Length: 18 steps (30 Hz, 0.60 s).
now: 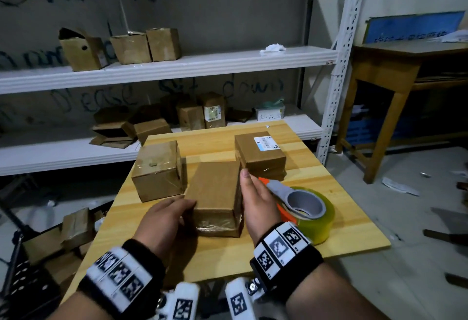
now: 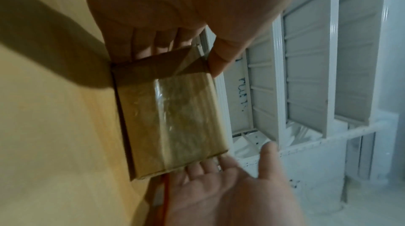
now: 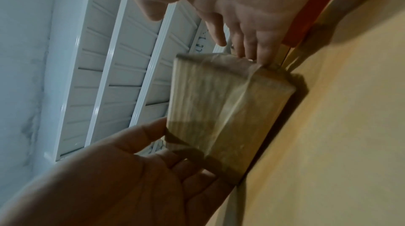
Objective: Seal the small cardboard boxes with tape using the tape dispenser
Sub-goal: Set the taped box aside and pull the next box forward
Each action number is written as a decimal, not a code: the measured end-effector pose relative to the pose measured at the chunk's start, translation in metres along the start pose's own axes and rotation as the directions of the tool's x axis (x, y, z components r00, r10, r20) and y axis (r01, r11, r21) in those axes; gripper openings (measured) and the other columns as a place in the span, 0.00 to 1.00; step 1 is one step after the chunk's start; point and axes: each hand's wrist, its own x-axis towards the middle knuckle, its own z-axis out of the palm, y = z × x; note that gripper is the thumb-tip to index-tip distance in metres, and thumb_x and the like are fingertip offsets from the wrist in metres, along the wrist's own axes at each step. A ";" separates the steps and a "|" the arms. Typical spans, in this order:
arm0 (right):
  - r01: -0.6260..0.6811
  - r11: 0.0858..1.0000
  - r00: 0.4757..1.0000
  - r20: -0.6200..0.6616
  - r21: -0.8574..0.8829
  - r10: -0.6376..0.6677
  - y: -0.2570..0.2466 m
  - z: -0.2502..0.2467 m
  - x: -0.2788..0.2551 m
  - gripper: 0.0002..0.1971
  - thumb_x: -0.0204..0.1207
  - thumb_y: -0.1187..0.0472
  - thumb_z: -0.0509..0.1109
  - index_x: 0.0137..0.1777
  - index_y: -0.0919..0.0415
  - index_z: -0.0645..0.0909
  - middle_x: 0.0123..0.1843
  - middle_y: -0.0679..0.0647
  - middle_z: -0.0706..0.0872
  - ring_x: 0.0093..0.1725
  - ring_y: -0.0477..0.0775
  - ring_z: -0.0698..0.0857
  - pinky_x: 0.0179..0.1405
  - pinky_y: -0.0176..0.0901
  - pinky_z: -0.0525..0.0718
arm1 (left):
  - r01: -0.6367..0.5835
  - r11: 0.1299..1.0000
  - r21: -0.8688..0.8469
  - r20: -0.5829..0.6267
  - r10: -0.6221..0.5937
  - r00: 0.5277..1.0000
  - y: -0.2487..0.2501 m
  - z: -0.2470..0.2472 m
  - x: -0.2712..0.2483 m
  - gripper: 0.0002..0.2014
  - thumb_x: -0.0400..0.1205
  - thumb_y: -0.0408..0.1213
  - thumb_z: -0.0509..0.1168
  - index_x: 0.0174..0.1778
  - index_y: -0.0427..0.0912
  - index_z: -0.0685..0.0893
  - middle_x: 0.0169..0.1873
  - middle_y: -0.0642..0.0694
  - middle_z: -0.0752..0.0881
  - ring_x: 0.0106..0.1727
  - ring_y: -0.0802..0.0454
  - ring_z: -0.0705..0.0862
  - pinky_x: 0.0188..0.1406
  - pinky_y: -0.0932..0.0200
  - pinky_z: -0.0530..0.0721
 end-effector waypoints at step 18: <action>0.008 0.975 0.997 0.078 0.223 -0.026 0.036 0.016 -0.011 0.20 0.85 0.67 0.71 0.76 0.57 0.78 0.69 0.52 0.91 0.69 0.50 0.89 0.72 0.51 0.87 | 0.011 0.926 -0.377 0.095 0.027 0.995 -0.027 -0.041 0.012 0.26 0.86 0.19 0.53 0.75 0.45 0.80 0.58 0.30 0.92 0.61 0.32 0.90 0.50 0.42 0.87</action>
